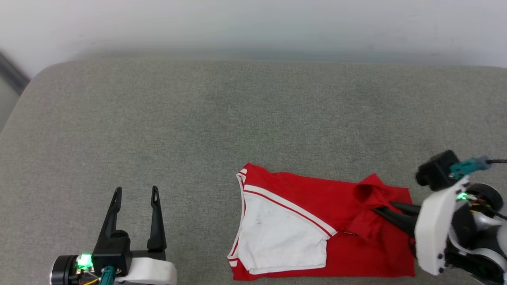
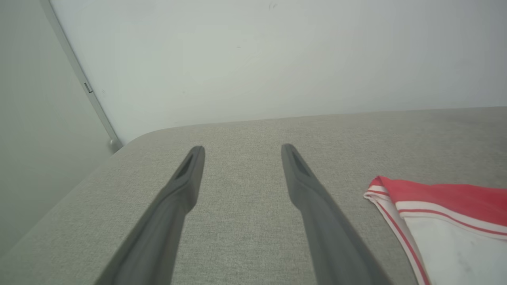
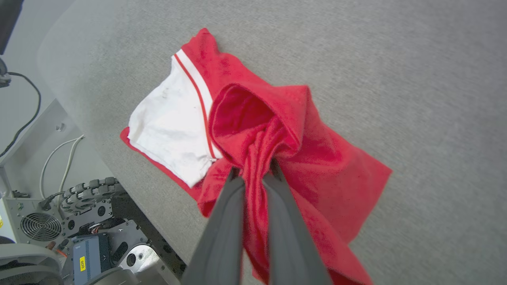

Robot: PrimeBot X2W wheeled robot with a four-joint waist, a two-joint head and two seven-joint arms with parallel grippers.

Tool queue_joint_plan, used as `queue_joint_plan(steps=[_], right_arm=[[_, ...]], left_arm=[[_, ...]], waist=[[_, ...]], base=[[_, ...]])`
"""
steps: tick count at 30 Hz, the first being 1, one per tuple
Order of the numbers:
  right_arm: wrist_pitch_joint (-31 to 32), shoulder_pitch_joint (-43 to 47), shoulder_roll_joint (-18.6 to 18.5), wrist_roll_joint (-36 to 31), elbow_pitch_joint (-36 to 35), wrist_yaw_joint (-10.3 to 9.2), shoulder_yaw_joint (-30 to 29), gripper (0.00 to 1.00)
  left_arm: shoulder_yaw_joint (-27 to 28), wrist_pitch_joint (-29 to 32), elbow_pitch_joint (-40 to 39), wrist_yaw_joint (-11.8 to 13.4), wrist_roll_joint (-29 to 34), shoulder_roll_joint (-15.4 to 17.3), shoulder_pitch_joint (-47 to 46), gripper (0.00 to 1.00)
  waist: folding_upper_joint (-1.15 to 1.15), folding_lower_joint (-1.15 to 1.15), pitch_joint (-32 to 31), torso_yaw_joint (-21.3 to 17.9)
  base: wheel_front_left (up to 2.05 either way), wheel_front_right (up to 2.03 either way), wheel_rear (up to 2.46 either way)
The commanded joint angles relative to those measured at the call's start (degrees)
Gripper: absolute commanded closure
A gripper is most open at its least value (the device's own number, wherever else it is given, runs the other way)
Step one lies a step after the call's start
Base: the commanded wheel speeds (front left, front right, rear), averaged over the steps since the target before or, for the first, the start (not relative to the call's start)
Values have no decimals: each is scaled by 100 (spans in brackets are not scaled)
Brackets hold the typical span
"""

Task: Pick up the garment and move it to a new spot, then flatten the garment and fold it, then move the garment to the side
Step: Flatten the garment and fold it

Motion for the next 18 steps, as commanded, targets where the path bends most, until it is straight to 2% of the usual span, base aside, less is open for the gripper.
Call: queue_joint_plan(steps=[1,7,16,18], right_arm=[[96,-281,134,-101,12,-5,249,100],[176,-1337,733,-266,539,-5,1257,100],[-138,-2393,1577,-396,1964,-5,2412,100],[-199,-2529,1666,-453,2286,-5,2689,100]], left_arm=[[10,-14,0,-16,17,-41,-113,0],[35,-14,17,-94,22,-89,-248,0],[66,-13,16,-179,39,-180,-501,0],[61,-13,29,-187,41,-197,-547,0]], waist=[[0,0,48,29],[0,0,242,128],[0,0,631,242],[0,0,706,262]], base=[[0,0,0],[0,0,0],[0,0,0],[0,0,0]])
